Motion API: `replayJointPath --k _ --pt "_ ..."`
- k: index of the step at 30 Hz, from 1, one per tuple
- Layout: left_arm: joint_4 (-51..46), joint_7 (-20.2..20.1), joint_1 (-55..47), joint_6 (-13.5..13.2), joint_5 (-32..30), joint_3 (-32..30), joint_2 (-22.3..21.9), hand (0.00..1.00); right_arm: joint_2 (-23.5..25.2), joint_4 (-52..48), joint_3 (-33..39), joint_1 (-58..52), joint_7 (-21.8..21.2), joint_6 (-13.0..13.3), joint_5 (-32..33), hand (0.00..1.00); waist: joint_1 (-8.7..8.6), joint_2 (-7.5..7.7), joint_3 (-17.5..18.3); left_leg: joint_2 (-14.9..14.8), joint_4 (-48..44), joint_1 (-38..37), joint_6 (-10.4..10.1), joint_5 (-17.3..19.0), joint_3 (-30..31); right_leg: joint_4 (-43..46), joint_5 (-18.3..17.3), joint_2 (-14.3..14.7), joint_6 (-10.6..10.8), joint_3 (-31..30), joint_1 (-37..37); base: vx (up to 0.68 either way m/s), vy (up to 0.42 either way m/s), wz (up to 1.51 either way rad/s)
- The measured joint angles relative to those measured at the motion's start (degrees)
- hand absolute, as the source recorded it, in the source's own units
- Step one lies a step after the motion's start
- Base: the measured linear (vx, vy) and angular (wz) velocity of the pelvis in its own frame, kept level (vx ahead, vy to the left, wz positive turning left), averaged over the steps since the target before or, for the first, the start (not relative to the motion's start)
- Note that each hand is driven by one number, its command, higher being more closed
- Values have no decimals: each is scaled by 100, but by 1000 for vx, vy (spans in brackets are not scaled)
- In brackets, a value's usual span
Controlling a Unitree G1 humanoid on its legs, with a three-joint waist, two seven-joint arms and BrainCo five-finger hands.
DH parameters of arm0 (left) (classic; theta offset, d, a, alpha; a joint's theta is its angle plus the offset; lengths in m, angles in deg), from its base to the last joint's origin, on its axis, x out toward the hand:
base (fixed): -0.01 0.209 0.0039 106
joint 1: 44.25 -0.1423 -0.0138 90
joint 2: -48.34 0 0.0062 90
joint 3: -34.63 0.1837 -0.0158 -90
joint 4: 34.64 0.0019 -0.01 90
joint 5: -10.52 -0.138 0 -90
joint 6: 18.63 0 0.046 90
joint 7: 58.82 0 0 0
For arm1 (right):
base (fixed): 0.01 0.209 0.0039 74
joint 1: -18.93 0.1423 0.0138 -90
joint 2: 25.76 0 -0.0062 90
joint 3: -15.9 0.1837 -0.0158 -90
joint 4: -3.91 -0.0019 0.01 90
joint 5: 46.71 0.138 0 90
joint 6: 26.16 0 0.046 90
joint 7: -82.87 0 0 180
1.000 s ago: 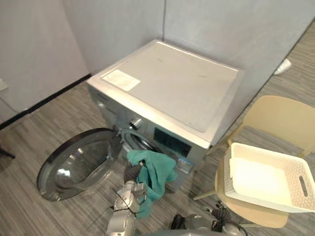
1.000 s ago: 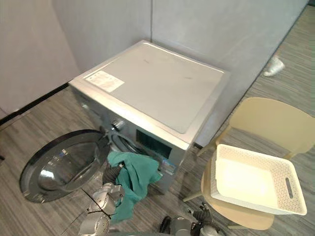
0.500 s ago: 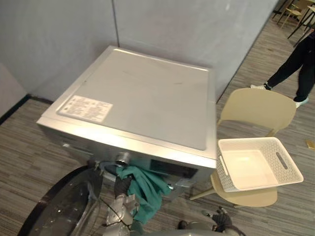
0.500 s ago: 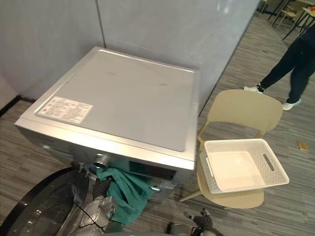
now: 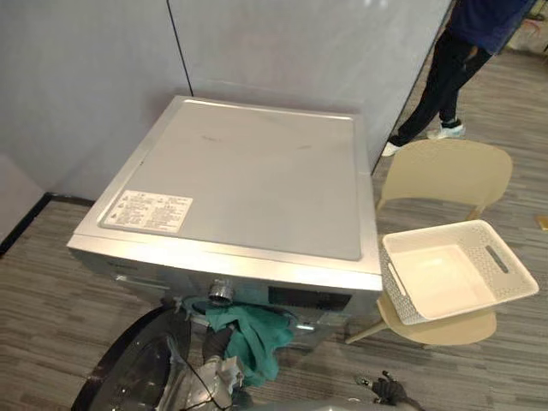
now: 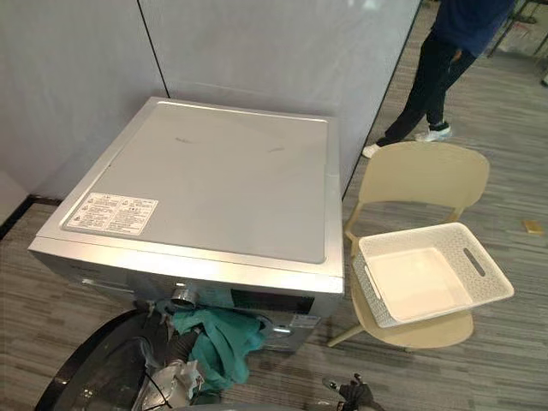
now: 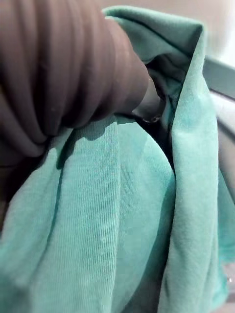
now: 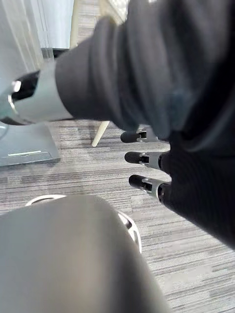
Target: Pick up the laundry basket with both hands and put the clothes into the washing machine.
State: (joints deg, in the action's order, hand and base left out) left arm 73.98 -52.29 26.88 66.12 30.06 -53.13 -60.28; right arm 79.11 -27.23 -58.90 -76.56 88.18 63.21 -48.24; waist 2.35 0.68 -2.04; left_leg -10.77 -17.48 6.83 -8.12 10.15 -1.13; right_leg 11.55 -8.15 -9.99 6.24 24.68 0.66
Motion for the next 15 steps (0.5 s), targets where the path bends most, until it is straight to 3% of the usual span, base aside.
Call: replayJointPath --k 4,5,6,7,8,12,14,15 --pt "104 72 171 0 2 12 200 100 -18 165 -35 66 68 -37 -74 0 -2 176 129 191 314 -88 -49 -470 420 -36 9 -102 -6 583 412 141 -54 84" --pt "269 210 337 2 9 -14 121 100 -105 197 -28 197 109 -41 -73 0 -6 59 54 54 329 -97 -30 -668 374 818 -74 -242 -58 664 69 76 -22 58" --pt "295 263 376 -3 9 -47 124 100 -136 189 -32 246 115 -35 -73 0 3 -88 5 -60 329 -108 -31 -671 328 906 -255 -167 -4 602 -57 23 -13 29" --pt "319 287 414 -11 11 -120 145 100 -135 168 -51 302 119 -36 -72 0 2 -101 5 -147 330 -139 -31 -670 269 416 -279 11 -34 511 -53 -11 -51 2" --pt "503 384 587 -25 22 -286 291 100 -105 47 -57 368 128 -7 -70 0 -43 46 2 -125 282 -207 -66 -575 276 -302 375 115 -279 375 10 5 -76 -1" --pt "692 569 588 -17 260 -292 117 100 -303 47 -22 386 220 13 -19 0 -189 -236 -31 -218 704 -543 -73 -521 229 -277 388 195 -305 251 -29 19 -18 -20" --pt "749 597 647 -28 299 -259 116 100 -292 62 26 347 220 -8 -13 0 -219 -316 -35 -193 822 -561 -91 -493 210 -244 416 164 -260 187 -95 -52 93 -5" --pt "868 604 712 -31 354 -248 126 100 -239 102 32 299 219 -70 -13 0 -276 -267 -71 -140 868 -632 -69 -445 150 -192 439 103 -225 136 -105 -76 108 -12"
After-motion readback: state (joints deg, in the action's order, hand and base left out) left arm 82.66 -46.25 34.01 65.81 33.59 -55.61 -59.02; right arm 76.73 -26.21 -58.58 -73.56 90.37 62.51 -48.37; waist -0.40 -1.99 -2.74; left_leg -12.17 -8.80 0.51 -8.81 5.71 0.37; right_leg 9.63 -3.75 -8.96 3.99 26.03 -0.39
